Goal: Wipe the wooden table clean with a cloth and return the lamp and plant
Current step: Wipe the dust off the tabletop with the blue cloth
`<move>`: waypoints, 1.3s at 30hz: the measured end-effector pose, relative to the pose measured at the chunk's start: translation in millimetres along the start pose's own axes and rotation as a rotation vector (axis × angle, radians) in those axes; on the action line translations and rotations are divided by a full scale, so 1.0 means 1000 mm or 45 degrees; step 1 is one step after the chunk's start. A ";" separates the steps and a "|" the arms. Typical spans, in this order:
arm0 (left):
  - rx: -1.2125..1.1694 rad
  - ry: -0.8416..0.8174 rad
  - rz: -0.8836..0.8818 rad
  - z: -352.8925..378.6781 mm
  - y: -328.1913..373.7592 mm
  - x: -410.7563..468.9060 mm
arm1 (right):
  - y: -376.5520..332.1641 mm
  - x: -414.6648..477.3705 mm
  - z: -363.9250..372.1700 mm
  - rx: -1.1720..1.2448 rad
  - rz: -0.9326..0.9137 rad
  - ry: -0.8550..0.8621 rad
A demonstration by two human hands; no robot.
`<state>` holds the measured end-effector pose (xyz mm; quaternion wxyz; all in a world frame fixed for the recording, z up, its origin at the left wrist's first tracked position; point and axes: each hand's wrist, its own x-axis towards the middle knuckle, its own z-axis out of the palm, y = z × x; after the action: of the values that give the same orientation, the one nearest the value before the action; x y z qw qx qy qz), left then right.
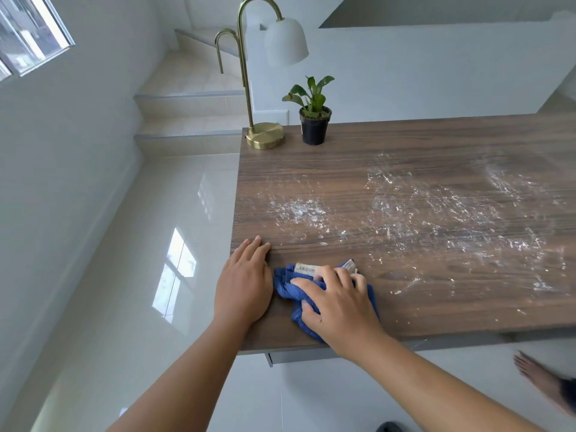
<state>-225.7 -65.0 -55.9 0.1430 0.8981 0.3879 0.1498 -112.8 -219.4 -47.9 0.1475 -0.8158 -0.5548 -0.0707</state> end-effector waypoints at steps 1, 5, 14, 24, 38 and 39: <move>-0.001 -0.002 0.002 0.000 0.000 0.000 | 0.005 -0.001 -0.001 0.001 -0.019 0.039; 0.002 0.002 0.009 0.000 0.001 -0.001 | 0.052 -0.002 -0.007 -0.117 0.090 0.113; 0.019 0.003 -0.007 -0.002 0.008 -0.002 | 0.051 0.013 -0.007 -0.232 0.253 0.038; 0.097 0.016 0.236 -0.006 0.016 -0.006 | 0.142 -0.028 -0.035 -0.306 0.491 0.057; 0.027 -0.057 0.092 0.038 0.090 -0.019 | 0.155 -0.049 -0.041 -0.169 0.208 0.010; 0.038 -0.055 0.089 0.039 0.091 -0.020 | 0.172 -0.048 -0.044 -0.185 0.275 -0.007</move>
<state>-164.6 -144.9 -60.5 0.1325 0.9162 0.3552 0.1295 30.6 -335.0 -47.3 0.0935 -0.8795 -0.4575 -0.0922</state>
